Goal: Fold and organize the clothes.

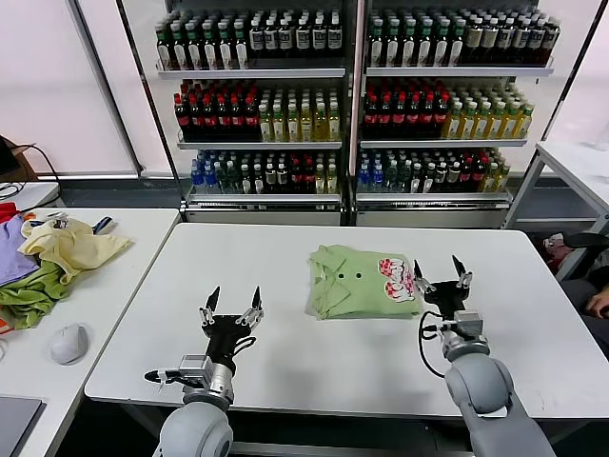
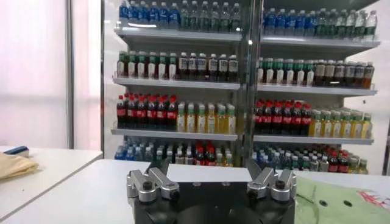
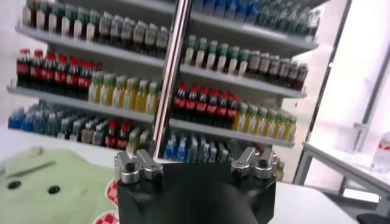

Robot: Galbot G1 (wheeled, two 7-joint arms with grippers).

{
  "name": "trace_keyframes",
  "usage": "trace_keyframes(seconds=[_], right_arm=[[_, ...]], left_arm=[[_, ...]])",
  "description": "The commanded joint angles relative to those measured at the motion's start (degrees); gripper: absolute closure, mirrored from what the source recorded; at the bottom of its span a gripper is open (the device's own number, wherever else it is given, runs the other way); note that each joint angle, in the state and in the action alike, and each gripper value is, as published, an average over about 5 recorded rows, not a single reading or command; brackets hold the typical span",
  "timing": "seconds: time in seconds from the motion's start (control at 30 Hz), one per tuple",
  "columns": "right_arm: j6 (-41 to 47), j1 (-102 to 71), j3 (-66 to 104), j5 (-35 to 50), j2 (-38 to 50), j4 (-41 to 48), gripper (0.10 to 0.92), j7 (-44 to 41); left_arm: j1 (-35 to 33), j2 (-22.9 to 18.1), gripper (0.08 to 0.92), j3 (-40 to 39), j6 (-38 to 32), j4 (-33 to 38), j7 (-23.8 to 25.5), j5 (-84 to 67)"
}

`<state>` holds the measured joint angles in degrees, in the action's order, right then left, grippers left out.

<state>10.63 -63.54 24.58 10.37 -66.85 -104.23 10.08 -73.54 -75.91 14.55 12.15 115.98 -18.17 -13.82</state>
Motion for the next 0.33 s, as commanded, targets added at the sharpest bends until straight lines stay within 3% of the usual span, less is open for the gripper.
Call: trace_keyframes(seconds=[0.03, 0.33], right_arm=[[-5.5, -17.3, 7.8, 1.0, -0.1, -15.7, 0.215, -0.9], [-5.8, -20.5, 9.4, 3.3, -0.9, -17.0, 0.203, -0.1]], left_arm=[[-3.2, 0.0, 0.177, 0.7, 0.0, 3.7, 0.8, 0.3], [-6.3, -0.1, 0.177, 1.7, 0.2, 7.3, 1.6, 0.3]])
